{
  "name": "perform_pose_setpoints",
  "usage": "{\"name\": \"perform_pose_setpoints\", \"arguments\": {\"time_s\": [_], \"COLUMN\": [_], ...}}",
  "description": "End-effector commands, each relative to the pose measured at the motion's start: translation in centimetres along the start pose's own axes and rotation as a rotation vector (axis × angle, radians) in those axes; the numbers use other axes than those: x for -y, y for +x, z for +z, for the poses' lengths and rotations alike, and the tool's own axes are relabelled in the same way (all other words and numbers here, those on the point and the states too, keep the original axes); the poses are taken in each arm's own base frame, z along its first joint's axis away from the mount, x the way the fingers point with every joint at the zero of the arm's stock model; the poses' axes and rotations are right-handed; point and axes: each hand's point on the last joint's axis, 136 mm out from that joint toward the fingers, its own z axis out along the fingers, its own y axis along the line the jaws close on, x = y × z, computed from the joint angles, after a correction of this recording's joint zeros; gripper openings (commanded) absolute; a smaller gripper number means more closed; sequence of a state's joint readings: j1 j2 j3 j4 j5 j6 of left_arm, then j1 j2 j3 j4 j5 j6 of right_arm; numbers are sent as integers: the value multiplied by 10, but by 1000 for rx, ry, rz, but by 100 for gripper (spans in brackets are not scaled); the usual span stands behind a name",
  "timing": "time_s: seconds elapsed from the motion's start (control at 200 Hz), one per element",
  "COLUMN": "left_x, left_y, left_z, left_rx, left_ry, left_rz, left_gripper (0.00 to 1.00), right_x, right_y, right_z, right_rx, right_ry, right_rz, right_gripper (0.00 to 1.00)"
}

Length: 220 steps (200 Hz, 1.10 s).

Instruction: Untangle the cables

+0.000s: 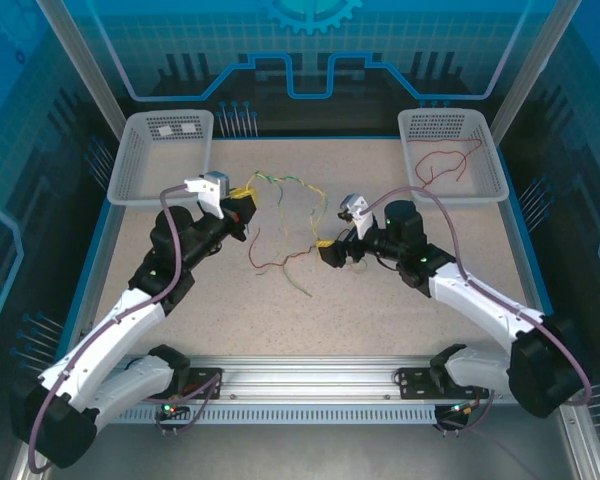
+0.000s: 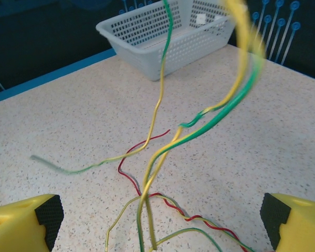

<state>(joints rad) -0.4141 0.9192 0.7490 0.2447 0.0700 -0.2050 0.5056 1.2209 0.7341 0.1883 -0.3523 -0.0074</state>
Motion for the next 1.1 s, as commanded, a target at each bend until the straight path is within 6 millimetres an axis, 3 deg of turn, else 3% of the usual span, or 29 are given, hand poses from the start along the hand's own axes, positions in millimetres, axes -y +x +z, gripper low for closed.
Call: {"name": "perform_pose_setpoints", "arguments": {"time_s": [0.0,0.41,0.67,0.73,0.78,0.845,0.976,1.011,1.096], "left_x": [8,13,16,16,16,14,12,10,4], "left_y": [-14,-19,-20,-20,-20,-20,-20,-20,-19], "left_z": [-6,-13,-16,-17,-17,-18,-20,-20,-21], "left_rx": [57,75,79,80,82,89,96,98,101], "left_ry": [43,63,76,77,76,68,53,45,12], "left_rz": [-18,-22,-25,-25,-25,-24,-19,-19,-17], "left_gripper": [0,0,0,0,0,0,0,0,0], "right_x": [-11,-6,-5,-5,-5,-3,0,1,6], "right_y": [-7,45,67,69,71,70,64,61,51], "right_z": [9,28,43,46,47,47,46,44,38], "right_rx": [61,-28,-78,-86,-84,-82,-74,-67,-57], "right_ry": [-69,-43,-45,-45,-48,-37,-14,-2,38], "right_rz": [-84,-130,-153,-157,-160,-159,-165,-169,-163], "right_gripper": [100,100,98,91,78,52,17,0,0]}}
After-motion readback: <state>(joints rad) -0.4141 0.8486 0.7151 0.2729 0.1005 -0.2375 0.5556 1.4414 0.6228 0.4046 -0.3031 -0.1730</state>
